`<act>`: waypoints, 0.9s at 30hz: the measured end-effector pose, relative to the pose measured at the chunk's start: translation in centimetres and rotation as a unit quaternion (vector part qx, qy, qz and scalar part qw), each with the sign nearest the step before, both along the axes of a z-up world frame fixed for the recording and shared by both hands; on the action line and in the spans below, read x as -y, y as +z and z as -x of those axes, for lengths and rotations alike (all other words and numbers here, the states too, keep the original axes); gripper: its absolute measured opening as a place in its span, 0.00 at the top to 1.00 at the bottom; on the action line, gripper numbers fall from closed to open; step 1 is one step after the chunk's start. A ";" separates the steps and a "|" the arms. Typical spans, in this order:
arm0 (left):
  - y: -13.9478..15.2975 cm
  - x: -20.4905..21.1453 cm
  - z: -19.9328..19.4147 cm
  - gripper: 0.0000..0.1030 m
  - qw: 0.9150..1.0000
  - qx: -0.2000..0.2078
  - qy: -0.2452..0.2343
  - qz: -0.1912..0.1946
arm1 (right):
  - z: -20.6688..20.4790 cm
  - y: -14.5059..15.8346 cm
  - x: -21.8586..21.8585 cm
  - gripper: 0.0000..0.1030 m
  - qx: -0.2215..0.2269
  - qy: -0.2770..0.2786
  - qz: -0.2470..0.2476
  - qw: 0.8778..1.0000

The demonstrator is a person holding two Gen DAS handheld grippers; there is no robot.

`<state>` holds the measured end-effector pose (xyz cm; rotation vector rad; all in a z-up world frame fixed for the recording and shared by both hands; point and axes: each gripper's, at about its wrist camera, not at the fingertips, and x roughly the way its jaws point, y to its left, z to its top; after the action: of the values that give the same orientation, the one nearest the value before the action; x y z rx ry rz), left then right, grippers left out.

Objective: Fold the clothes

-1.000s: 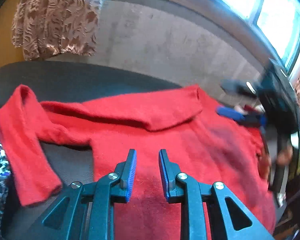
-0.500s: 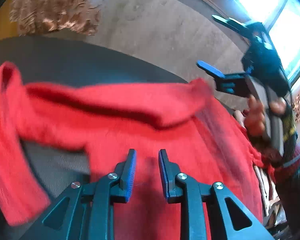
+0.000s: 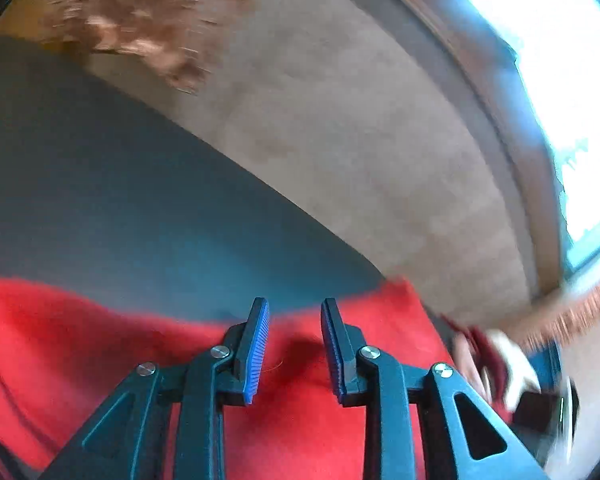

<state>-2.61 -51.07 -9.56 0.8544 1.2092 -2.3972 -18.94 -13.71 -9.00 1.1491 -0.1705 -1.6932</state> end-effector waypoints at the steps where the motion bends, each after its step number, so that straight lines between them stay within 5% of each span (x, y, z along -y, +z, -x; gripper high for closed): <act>1: 0.3 0.9 -0.4 0.75 1.000 0.007 0.021 0.001 | -0.2 -0.6 -0.3 0.00 -0.007 0.001 -0.010 1.000; 3: 1.0 2.1 -1.4 0.75 0.998 0.014 0.061 0.010 | -0.7 -1.5 -0.8 0.00 -0.023 0.002 -0.012 1.000; 5: 2.5 1.3 -2.3 0.75 0.998 -0.005 0.052 0.021 | -1.0 -2.1 -1.2 0.00 -0.043 0.000 0.008 0.999; 8: 4.8 -3.4 -2.3 0.75 0.995 -0.027 -0.052 0.083 | -0.8 -2.3 -1.4 0.00 -0.040 -0.003 0.021 0.999; 12: 2.7 -8.9 0.7 0.75 0.976 0.064 -0.125 0.165 | -0.6 -2.5 -1.6 0.00 -0.035 -0.002 0.030 0.999; 17: -0.9 -7.9 1.3 0.77 0.973 0.103 -0.069 0.194 | -1.3 -2.5 -0.8 0.00 -0.049 -0.012 0.008 0.999; 19: -1.1 -7.1 1.5 0.75 0.974 0.099 -0.072 0.191 | -1.9 -2.4 -0.6 0.00 -0.049 -0.036 0.003 0.998; 23: -0.7 -6.1 4.1 0.75 0.960 0.119 -0.100 0.234 | -2.8 -2.5 -0.4 0.00 -0.059 -0.056 0.003 0.997; 27: -0.5 -6.0 4.0 0.74 0.960 0.119 -0.105 0.232 | -2.3 -2.6 -1.3 0.00 -0.040 -0.057 0.030 0.997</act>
<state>-6.66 -45.03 -10.01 1.1085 0.4538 -2.4936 -16.59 -12.40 -11.60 1.0418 -0.2385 -1.8206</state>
